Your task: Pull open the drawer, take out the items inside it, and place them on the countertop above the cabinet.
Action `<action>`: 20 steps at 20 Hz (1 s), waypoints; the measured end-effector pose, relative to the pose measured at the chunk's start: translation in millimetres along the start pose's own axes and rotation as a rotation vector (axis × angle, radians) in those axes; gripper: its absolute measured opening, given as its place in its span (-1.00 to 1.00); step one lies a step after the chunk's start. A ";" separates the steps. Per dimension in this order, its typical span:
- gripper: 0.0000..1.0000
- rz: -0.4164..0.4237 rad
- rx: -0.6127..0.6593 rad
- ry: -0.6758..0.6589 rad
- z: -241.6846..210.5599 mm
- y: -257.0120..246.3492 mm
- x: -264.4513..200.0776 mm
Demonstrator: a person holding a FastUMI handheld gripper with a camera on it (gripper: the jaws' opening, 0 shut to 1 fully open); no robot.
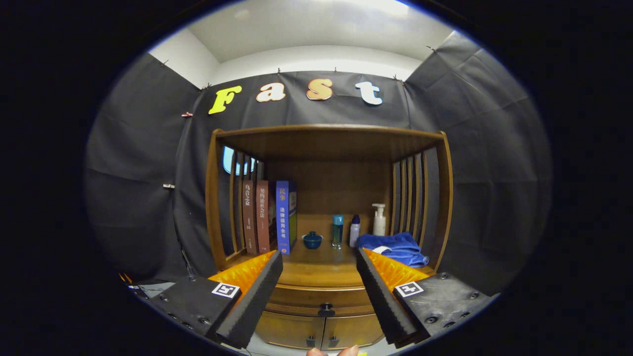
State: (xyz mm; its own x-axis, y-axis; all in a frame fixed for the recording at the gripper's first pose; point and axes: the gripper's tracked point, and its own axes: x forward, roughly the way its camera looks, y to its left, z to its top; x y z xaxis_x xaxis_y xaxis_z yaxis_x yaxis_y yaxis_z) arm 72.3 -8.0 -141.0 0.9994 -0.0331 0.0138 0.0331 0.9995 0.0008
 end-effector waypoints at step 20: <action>0.07 -0.058 0.035 0.365 -238.3 -12.4 86.5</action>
State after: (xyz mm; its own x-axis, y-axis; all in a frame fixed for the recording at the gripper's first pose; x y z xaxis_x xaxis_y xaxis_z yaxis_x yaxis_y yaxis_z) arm 161.6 -23.2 -378.2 0.9353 -0.0808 -0.3444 0.0952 0.9951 0.0251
